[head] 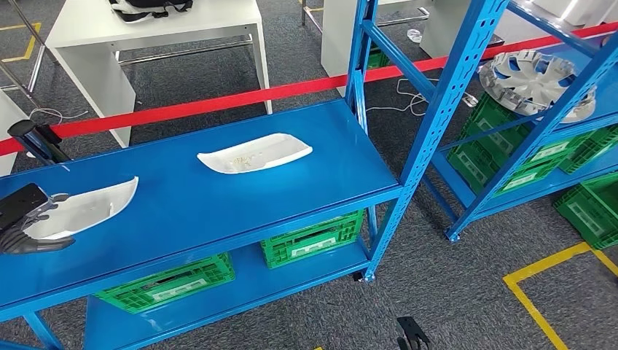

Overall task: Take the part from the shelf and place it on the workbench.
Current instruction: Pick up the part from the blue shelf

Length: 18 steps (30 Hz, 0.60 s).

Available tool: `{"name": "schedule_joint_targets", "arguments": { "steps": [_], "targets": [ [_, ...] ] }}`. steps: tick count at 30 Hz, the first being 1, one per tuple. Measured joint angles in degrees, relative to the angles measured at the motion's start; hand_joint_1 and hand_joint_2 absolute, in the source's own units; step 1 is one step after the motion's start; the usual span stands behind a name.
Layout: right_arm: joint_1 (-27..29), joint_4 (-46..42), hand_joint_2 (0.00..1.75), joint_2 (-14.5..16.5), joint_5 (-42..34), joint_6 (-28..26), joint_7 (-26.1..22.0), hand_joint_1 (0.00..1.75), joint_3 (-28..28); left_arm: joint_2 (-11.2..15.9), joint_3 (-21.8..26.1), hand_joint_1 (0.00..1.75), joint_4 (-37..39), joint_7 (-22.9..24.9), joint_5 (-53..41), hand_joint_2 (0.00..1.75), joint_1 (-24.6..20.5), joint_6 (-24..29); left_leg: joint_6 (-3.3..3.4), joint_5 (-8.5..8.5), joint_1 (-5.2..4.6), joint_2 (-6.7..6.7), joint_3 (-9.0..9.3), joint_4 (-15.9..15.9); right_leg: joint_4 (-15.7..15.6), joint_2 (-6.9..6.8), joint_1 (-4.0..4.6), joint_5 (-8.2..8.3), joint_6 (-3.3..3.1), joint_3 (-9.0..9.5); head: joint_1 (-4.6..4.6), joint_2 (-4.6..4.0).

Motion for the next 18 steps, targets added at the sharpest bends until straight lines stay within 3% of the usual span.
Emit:
{"name": "schedule_joint_targets", "arguments": {
  "steps": [4, 7, 9, 11, 13, 15, 18],
  "targets": [
    [-0.1, 0.0, 0.00, 0.0, 0.0, 0.0, -0.4, 0.00, -0.2, -0.2, -1.7, 0.00, -0.1, 2.0, -2.9, 1.75, 0.3, 4.8, -0.01, 0.00, 0.01, 0.01, 0.03, 0.0, 0.0, 0.01, 0.00, 0.00, 0.00, 0.00, -0.01, 0.00],
    [-0.3, 0.0, 0.00, 0.0, 0.2, 0.0, -0.9, 0.00, -0.5, -1.3, -7.3, 0.00, -0.2, 6.1, -9.8, 1.75, 0.4, 13.1, -0.01, 0.00, 0.02, 0.01, 0.04, 0.0, 0.0, 0.01, -0.03, 0.00, 0.00, 0.02, 0.00, 0.00],
    [-0.3, 0.0, 0.00, 0.0, 0.4, 0.0, -0.9, 0.00, -0.6, -1.7, -10.3, 0.00, -0.2, 7.8, -13.1, 1.75, 0.4, 15.8, 0.00, 0.00, 0.01, 0.01, 0.04, 0.0, 0.0, 0.01, -0.05, 0.00, 0.00, 0.03, 0.00, -0.01],
    [-0.3, 0.0, 0.00, 0.0, 0.6, 0.0, -0.8, 0.00, -0.6, -2.0, -12.5, 0.27, -0.2, 8.8, -15.1, 1.75, 0.5, 17.1, 0.00, 0.00, 0.01, 0.01, 0.04, 0.0, 0.0, 0.01, -0.06, 0.00, 0.00, 0.03, 0.00, -0.01],
    [-0.3, 0.0, 0.00, 0.0, 0.7, 0.0, -0.7, 0.00, -0.7, -2.3, -14.5, 1.12, -0.1, 9.3, -16.3, 1.75, 0.5, 17.6, 0.00, 0.00, 0.01, 0.01, 0.04, 0.0, 0.0, 0.01, -0.06, 0.00, 0.00, 0.03, 0.00, 0.00],
    [-0.3, 0.0, 0.00, 0.0, 0.8, -0.1, -0.6, 0.00, -0.7, -2.6, -16.1, 1.72, -0.1, 9.3, -16.9, 1.75, 0.5, 17.7, 0.00, 0.00, 0.01, 0.01, 0.04, 0.0, 0.0, 0.02, -0.06, 0.00, 0.00, 0.03, 0.00, 0.00],
    [-0.2, 0.0, 0.00, 0.0, 0.9, -0.1, -0.6, 0.00, -0.8, -2.8, -17.6, 1.75, 0.0, 9.1, -17.2, 1.75, 0.5, 17.7, 0.00, 0.00, 0.01, 0.01, 0.04, 0.0, 0.0, 0.02, -0.05, 0.00, 0.00, 0.03, 0.00, -0.01]
  ]
}}
